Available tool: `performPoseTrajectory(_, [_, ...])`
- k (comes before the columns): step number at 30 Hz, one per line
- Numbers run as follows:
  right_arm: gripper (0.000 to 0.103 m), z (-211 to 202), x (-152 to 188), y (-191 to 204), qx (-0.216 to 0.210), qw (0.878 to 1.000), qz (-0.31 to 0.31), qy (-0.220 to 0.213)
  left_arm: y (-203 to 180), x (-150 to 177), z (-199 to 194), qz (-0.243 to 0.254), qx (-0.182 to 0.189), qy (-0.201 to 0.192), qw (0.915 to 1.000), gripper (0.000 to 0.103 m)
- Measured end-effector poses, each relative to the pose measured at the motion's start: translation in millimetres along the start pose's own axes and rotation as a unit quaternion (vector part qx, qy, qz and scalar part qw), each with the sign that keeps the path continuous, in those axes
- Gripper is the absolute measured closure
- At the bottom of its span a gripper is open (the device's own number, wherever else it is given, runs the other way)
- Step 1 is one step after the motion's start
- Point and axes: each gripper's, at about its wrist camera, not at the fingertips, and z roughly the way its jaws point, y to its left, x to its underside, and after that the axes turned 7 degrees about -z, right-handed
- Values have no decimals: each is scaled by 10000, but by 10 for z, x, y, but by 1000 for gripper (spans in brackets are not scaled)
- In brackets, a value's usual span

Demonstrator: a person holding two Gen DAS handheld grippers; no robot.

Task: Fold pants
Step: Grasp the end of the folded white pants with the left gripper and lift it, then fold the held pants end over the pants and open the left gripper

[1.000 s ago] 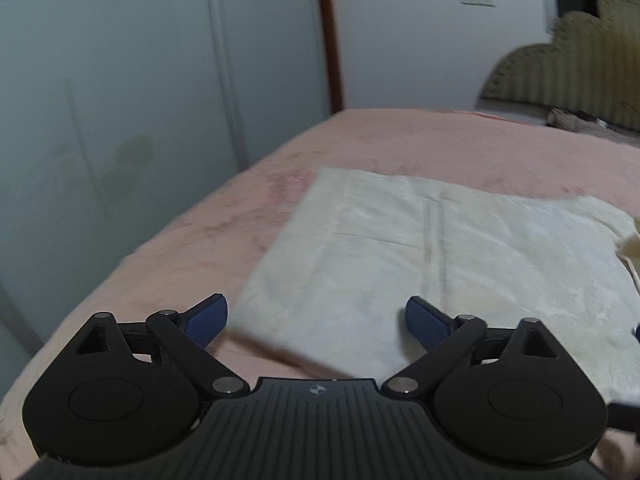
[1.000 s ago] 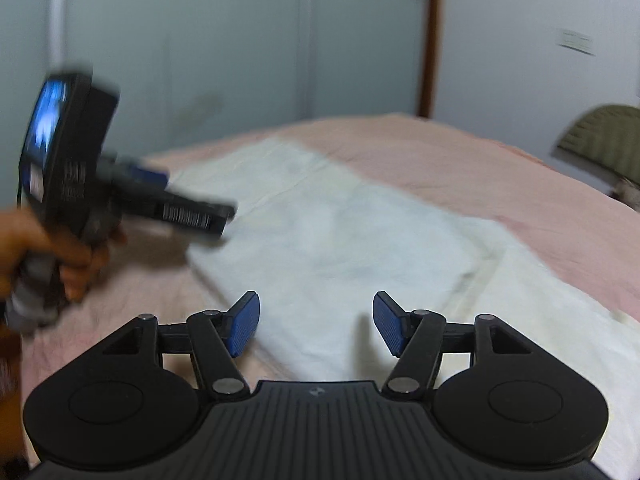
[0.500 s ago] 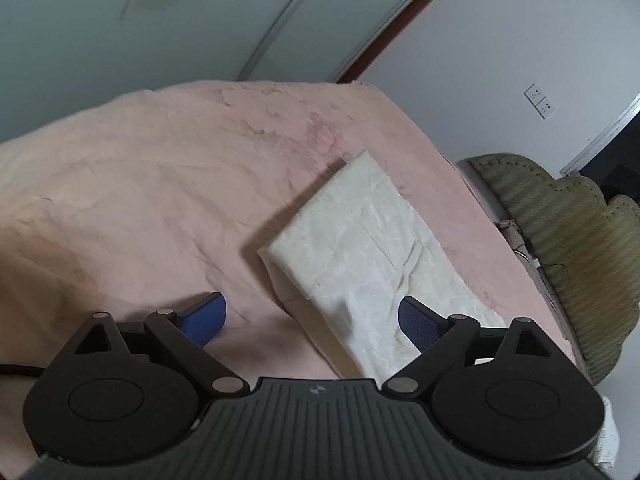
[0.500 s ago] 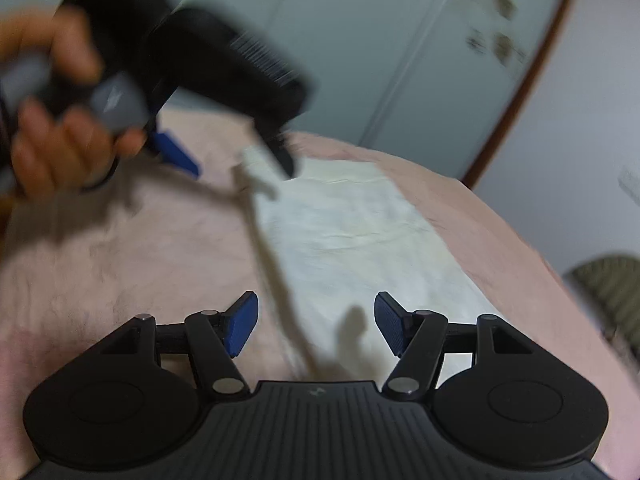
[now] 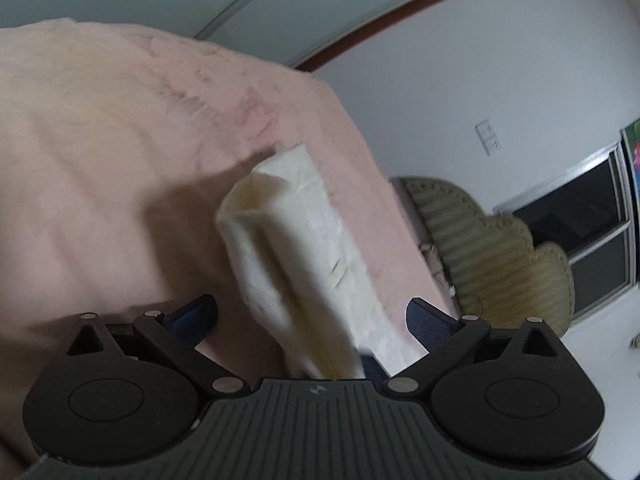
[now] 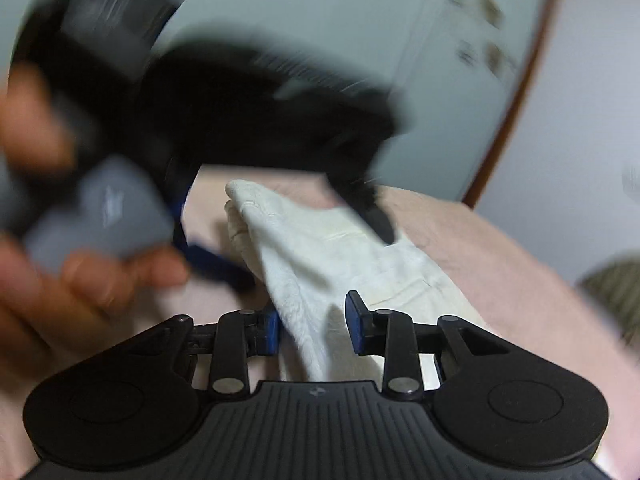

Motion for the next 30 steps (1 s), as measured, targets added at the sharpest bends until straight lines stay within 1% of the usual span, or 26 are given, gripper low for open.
performPoseTrajectory(1, [70, -52, -16, -75, -238, 9995, 182, 12, -7, -24, 38, -24, -3, 31, 10000, 5])
performPoseTrajectory(2, [68, -80, -35, -147, -504, 9980, 297, 225, 0, -44, 55, -60, -19, 23, 10000, 10])
performPoseTrajectory(3, [68, -126, -27, -228, -969, 9938, 388, 371, 0, -61, 71, -77, -95, 25, 9999, 13])
performPoseTrajectory(4, [68, -220, -15, -305, -1226, 9907, 507, 293, 1, -75, 77, -43, -114, 28, 9999, 16])
performPoseTrajectory(5, [68, -310, -4, -379, -1263, 9897, 656, 178, -5, -87, 92, 54, -125, 4, 9999, 23])
performPoseTrajectory(6, [68, -383, 3, -469, -1212, 9891, 823, 118, -6, -91, 108, 150, -189, -19, 9997, 33])
performPoseTrajectory(7, [68, -418, 13, -557, -1066, 9891, 1012, 83, 2, -88, 128, 182, -307, -18, 9994, 39])
performPoseTrajectory(8, [68, -412, 28, -625, -827, 9900, 1139, 111, 23, -86, 140, 167, -410, -32, 9990, 50])
performPoseTrajectory(9, [68, -346, 53, -669, -560, 9913, 1162, 251, 30, -73, 142, 190, -490, -72, 9986, 60])
performPoseTrajectory(10, [68, -255, 98, -657, -357, 9916, 1135, 502, 26, -62, 143, 262, -569, -108, 9980, 65])
performPoseTrajectory(11, [68, -143, 152, -641, -298, 9903, 1120, 772, 28, -54, 138, 353, -688, -150, 9969, 77])
performPoseTrajectory(12, [68, -12, 222, -600, -374, 9875, 1097, 1070, 38, -50, 148, 410, -754, -158, 9962, 85])
performPoseTrajectory(13, [68, 81, 291, -538, -448, 9856, 1061, 1237, 51, -45, 143, 416, -738, -173, 9963, 85])
performPoseTrajectory(14, [68, 67, 319, -500, -356, 9872, 1094, 1108, 63, -46, 130, 430, -711, -196, 9963, 85])
performPoseTrajectory(15, [68, 63, 313, -499, -336, 9862, 1172, 1121, 46, -41, 117, 502, -711, -242, 9959, 86])
performPoseTrajectory(16, [68, 41, 304, -510, -364, 9854, 1255, 1089, -3, -27, 102, 676, -736, -323, 9945, 87])
performPoseTrajectory(17, [68, 12, 289, -538, -403, 9850, 1340, 1007, -93, 33, 65, 991, -792, -452, 9909, 88])
performPoseTrajectory(19, [67, -64, 283, -670, -286, 9834, 1574, 855, -362, 199, -32, 1761, -865, -774, 9775, 88])
performPoseTrajectory(20, [66, -108, 278, -746, -196, 9826, 1676, 780, -510, 297, -95, 2103, -826, -920, 9698, 88])
performPoseTrajectory(21, [64, -56, 254, -843, -141, 9816, 1769, 712, -638, 379, -151, 2353, -733, -1013, 9639, 88])
performPoseTrajectory(22, [59, -60, 250, -899, -104, 9806, 1854, 628, -768, 476, -218, 2565, -604, -1070, 9587, 88])
performPoseTrajectory(23, [56, -71, 246, -958, -61, 9793, 1953, 526, -887, 558, -269, 2719, -467, -1084, 9551, 88])
performPoseTrajectory(26, [55, -244, 197, -1065, 21, 9756, 2194, 34, -1170, 811, -373, 3000, -48, -1026, 9484, 88])
performPoseTrajectory(27, [53, -342, 197, -1087, 11, 9749, 2218, -200, -1244, 897, -393, 3063, 37, -1026, 9464, 88])
performPoseTrajectory(29, [44, -532, 212, -1095, 113, 9752, 2150, -507, -1372, 1088, -412, 3172, 174, -1031, 9426, 88])
performPoseTrajectory(30, [44, -635, 227, -1089, 221, 9766, 2054, -592, -1426, 1177, -416, 3224, 246, -1022, 9407, 88])
